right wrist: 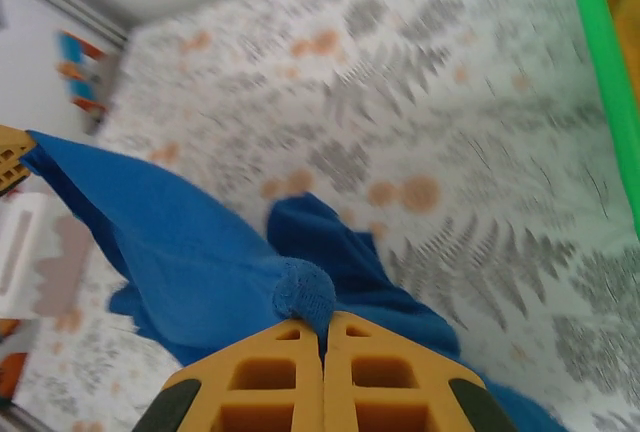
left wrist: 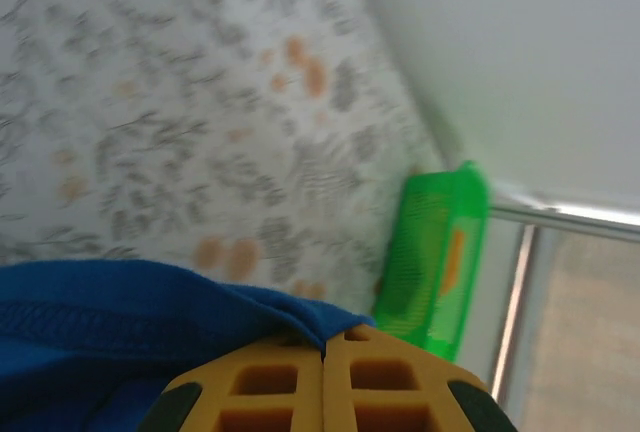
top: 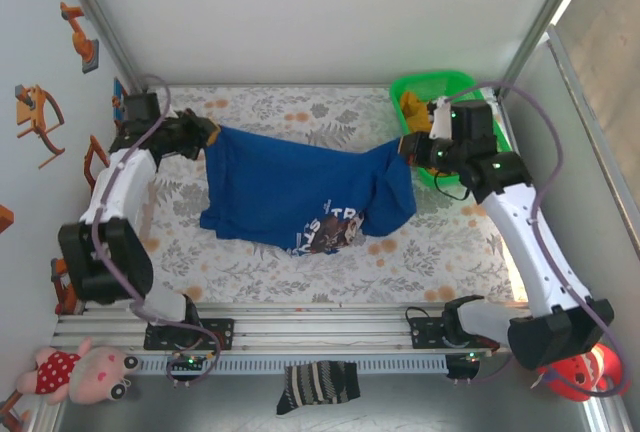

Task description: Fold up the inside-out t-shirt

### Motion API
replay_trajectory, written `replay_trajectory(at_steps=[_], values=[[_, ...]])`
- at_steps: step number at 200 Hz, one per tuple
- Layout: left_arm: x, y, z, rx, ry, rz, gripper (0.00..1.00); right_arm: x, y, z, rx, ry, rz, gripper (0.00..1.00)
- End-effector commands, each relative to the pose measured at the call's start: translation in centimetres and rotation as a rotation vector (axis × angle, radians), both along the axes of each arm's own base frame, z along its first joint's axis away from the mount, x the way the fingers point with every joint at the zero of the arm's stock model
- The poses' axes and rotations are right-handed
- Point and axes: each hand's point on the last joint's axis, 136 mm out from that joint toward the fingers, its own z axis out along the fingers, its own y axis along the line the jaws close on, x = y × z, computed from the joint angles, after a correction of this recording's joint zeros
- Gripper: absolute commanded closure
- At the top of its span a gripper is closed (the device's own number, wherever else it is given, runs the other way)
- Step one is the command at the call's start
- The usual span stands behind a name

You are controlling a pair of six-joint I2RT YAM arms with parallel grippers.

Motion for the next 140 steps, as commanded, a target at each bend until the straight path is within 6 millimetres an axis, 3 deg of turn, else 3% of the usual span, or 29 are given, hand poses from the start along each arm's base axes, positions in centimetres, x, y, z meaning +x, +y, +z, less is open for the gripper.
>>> replay_trajectory(at_steps=[1, 27, 54, 85, 98, 112, 140], values=[[1.2, 1.4, -3.1, 0.143, 0.017, -0.032, 0.95, 1.7, -1.2, -1.5, -0.048, -0.035, -0.061, 1.0], [3.9, 2.3, -5.3, 0.22, 0.037, -0.046, 0.94, 2.5, -1.2, -4.8, -0.074, 0.019, -0.074, 1.0], [6.6, 2.4, -6.8, 0.239, 0.043, -0.063, 0.93, 3.5, -1.1, -6.8, -0.071, 0.045, -0.089, 1.0], [8.9, 1.5, -8.4, 0.223, 0.047, -0.109, 0.71, 4.8, -0.8, -8.1, -0.068, 0.058, -0.106, 1.0], [8.9, 1.6, -8.9, 0.239, 0.065, -0.12, 0.6, 5.3, -0.6, -8.7, -0.067, 0.072, -0.104, 1.0], [8.2, 1.9, -9.1, 0.277, 0.082, -0.125, 0.57, 5.6, -0.3, -8.9, -0.062, 0.08, -0.095, 1.0], [4.4, 2.1, -9.2, 0.467, 0.149, -0.167, 0.54, 5.6, -0.3, -8.9, -0.061, 0.08, -0.092, 1.0]])
